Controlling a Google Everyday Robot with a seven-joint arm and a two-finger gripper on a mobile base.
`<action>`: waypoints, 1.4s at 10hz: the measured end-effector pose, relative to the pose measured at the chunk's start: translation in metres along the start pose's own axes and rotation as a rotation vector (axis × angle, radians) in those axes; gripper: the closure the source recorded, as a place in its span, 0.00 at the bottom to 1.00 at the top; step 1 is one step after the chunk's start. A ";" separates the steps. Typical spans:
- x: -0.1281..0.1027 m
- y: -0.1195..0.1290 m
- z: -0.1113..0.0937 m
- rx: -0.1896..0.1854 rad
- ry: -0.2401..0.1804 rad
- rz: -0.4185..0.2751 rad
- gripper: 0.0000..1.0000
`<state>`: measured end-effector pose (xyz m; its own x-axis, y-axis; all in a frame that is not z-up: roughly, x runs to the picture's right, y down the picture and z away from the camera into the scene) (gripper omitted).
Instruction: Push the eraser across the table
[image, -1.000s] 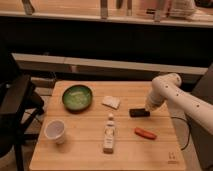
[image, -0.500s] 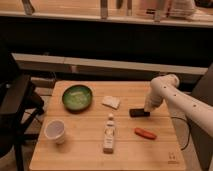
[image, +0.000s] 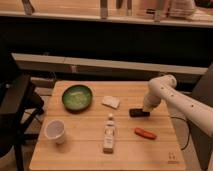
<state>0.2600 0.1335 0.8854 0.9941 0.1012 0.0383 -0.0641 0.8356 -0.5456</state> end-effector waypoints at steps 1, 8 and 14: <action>0.000 -0.001 0.002 -0.002 0.000 0.000 1.00; -0.002 0.000 0.004 -0.003 -0.002 0.000 1.00; -0.005 0.002 0.004 -0.010 -0.004 -0.005 1.00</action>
<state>0.2549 0.1367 0.8878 0.9940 0.0995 0.0445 -0.0583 0.8304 -0.5541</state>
